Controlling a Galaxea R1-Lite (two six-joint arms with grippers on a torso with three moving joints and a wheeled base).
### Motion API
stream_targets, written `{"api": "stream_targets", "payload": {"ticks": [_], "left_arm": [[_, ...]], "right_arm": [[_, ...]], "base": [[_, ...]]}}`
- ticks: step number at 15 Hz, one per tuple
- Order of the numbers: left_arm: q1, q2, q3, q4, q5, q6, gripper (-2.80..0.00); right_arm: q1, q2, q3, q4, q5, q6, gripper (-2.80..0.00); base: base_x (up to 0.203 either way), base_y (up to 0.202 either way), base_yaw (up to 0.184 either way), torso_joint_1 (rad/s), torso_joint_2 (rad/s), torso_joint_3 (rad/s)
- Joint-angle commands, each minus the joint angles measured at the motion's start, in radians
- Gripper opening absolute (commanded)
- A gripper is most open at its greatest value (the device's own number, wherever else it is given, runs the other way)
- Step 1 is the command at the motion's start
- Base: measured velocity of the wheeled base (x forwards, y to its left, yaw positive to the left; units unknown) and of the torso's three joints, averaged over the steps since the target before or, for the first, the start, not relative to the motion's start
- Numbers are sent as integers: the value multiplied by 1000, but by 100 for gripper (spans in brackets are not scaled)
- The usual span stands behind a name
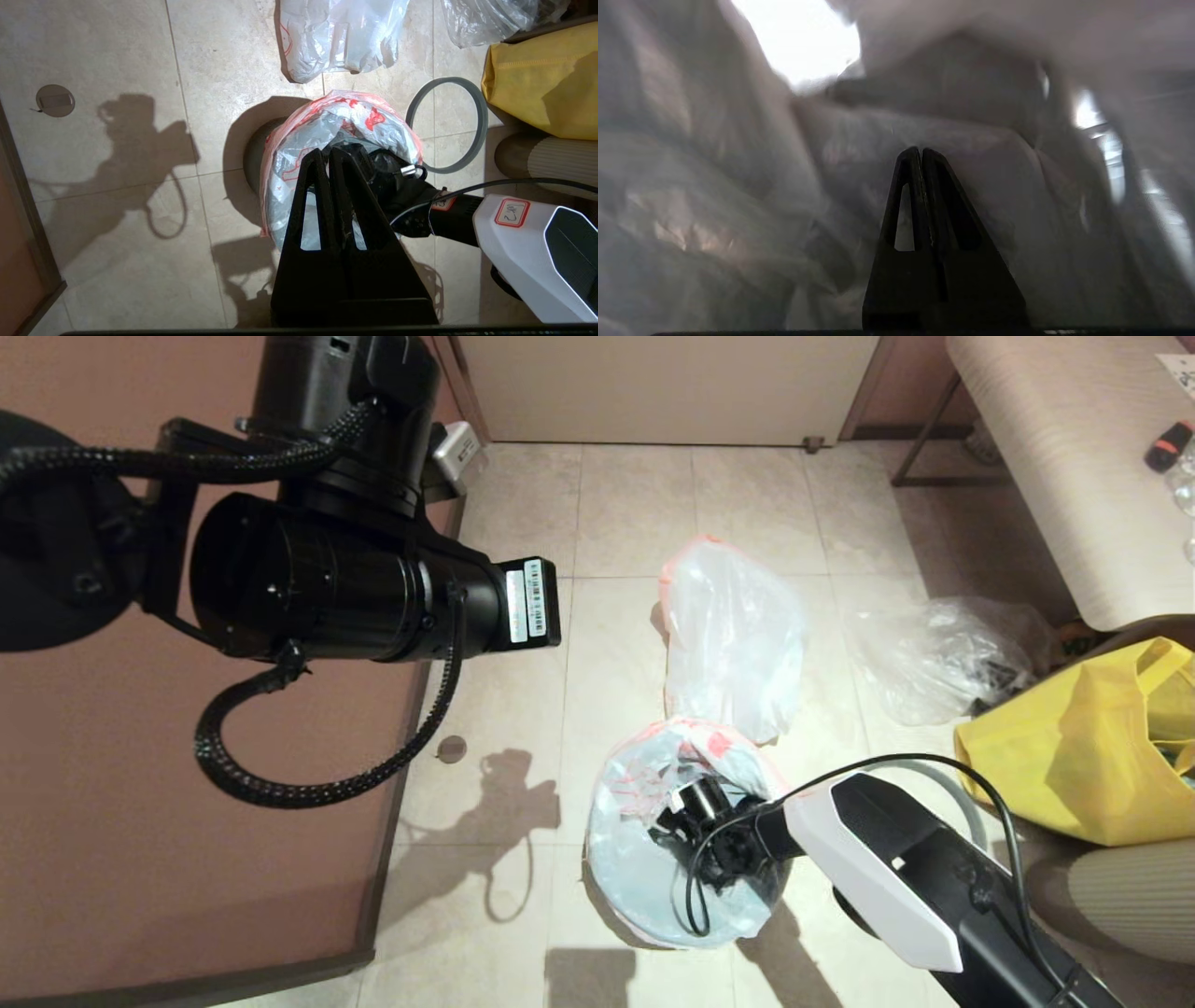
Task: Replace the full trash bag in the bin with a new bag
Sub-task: Put the new garbage bag on the trash can
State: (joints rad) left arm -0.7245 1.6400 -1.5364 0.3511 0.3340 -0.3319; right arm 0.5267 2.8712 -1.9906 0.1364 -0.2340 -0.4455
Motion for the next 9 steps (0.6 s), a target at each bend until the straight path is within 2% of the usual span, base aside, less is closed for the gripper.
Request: {"api": "stream_targets", "payload": {"ticks": [1, 6, 7, 9], "left_arm": [[0, 0, 1, 2, 2, -2, -280], [0, 1, 1, 0, 2, -2, -280], [0, 1, 1, 0, 2, -2, -280], [-1, -2, 1, 3, 0, -2, -280]], "right_arm": [[-14, -7, 0, 104, -38, -28, -280], [-20, -11, 0, 102, -50, -34, -280], [-20, -38, 4, 95, -39, -16, -280], [-15, -114, 23, 117, 14, 70, -280]], "base": [[0, 0, 0, 0, 0, 0], [0, 0, 0, 0, 0, 0], [0, 0, 0, 0, 0, 0], [0, 0, 0, 0, 0, 0]]}}
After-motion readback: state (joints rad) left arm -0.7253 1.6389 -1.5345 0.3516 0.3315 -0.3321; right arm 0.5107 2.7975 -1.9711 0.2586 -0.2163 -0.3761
